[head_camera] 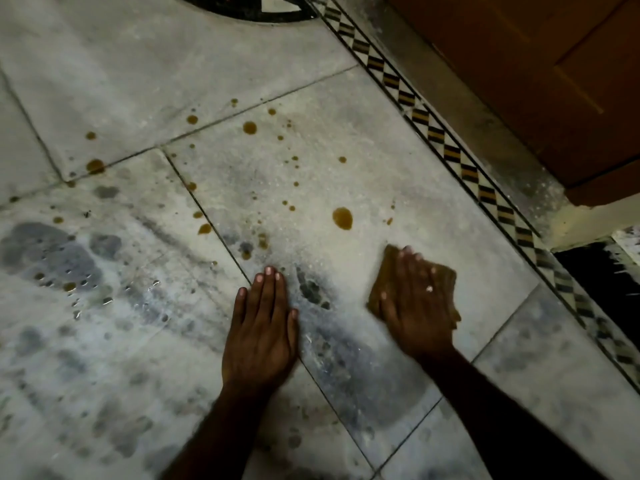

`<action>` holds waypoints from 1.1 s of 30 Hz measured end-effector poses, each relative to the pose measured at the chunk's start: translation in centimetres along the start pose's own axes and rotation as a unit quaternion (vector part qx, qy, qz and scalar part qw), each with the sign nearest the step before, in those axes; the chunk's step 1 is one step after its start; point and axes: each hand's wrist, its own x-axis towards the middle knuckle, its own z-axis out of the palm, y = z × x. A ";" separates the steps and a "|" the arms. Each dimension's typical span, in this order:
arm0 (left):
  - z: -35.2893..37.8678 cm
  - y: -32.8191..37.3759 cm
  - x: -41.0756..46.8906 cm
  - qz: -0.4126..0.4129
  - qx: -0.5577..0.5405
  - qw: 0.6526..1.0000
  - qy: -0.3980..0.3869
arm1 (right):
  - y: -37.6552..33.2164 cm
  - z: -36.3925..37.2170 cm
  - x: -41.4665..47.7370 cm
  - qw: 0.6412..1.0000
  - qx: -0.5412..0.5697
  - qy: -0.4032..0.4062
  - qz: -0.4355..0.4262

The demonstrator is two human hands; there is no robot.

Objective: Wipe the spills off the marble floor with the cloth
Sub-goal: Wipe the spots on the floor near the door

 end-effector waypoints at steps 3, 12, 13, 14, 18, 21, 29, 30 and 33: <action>-0.1 0.0 0.1 -0.001 -0.005 1.000 0.009 | 0.4 0.8 5.8 0.991 0.041 -0.016 0.124; 0.1 0.0 0.0 0.008 -0.012 0.999 0.034 | -7.4 0.5 13.8 0.996 0.053 -0.038 -0.055; 0.2 0.0 0.0 0.010 -0.015 0.999 0.036 | -8.4 0.4 12.7 0.994 0.048 -0.035 -0.090; 0.2 0.0 0.0 0.012 -0.016 0.999 0.038 | -9.2 0.1 11.3 0.991 0.044 -0.029 -0.119; 0.5 -0.4 0.0 0.012 -0.022 0.999 0.035 | -10.2 -0.7 4.4 0.974 0.031 -0.062 -0.213; -0.5 -0.5 -0.2 0.004 -0.038 0.999 0.015 | -8.6 -2.3 1.2 0.960 0.009 -0.118 -0.255; -0.7 -0.4 0.6 -0.005 -0.050 0.999 -0.018 | -5.9 -3.6 4.2 0.908 -0.022 -0.231 -0.349; -0.5 -0.2 0.5 -0.010 -0.045 0.999 -0.008 | -5.8 -3.6 3.7 0.913 -0.029 -0.194 -0.358; -0.3 0.1 0.2 -0.026 -0.034 0.999 0.001 | -5.7 -3.4 3.4 0.915 -0.002 -0.107 -0.389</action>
